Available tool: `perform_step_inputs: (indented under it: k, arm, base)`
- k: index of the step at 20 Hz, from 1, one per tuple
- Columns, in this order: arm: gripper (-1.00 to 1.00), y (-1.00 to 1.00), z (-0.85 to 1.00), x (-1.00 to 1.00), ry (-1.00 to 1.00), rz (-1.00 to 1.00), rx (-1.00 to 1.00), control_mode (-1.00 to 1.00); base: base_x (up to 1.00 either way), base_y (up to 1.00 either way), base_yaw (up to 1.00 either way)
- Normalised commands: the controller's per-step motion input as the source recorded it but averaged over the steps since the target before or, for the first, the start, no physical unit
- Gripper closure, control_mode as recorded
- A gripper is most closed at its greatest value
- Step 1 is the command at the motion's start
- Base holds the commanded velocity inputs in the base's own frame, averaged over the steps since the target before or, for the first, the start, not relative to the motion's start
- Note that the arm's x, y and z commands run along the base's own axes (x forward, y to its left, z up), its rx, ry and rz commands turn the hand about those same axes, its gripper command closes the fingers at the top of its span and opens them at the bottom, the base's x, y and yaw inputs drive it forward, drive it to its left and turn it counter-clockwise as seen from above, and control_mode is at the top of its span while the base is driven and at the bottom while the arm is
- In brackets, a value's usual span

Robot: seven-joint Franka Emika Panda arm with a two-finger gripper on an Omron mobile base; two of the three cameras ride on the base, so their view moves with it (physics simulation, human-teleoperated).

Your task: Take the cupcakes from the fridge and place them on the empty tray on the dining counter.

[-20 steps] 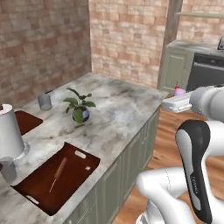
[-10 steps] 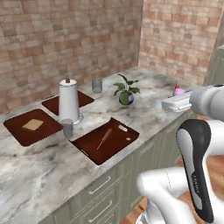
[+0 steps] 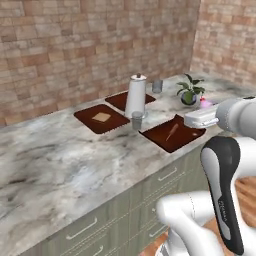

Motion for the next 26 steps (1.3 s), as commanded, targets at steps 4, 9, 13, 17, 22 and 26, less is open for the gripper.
perform_step_inputs:
  k: [4, 9, 13, 17, 22, 26]
  arm:
    - [1.0, 0.0, 0.0, 0.0, 0.0, 0.0, 0.0, 1.0]
    - [1.0, 0.0, 0.0, 0.0, 0.0, 0.0, 0.0, 1.0]
    - [1.0, 0.0, 0.0, 0.0, 0.0, 0.0, 0.0, 1.0]
    - [1.0, 0.0, 0.0, 0.0, 0.0, 0.0, 0.0, 1.0]
    - [1.0, 0.0, 0.0, 0.0, 0.0, 0.0, 0.0, 1.0]
    - [1.0, 0.0, 0.0, 0.0, 0.0, 0.0, 0.0, 1.0]
  base:
    - [-0.66, 0.97, 0.21]
    - [-0.57, 1.0, 0.21]
    - [-0.49, 1.0, 0.19]
    - [-0.32, 1.0, 0.16]
    - [-0.08, 1.0, 0.11]
    - [0.01, 1.0, 0.04]
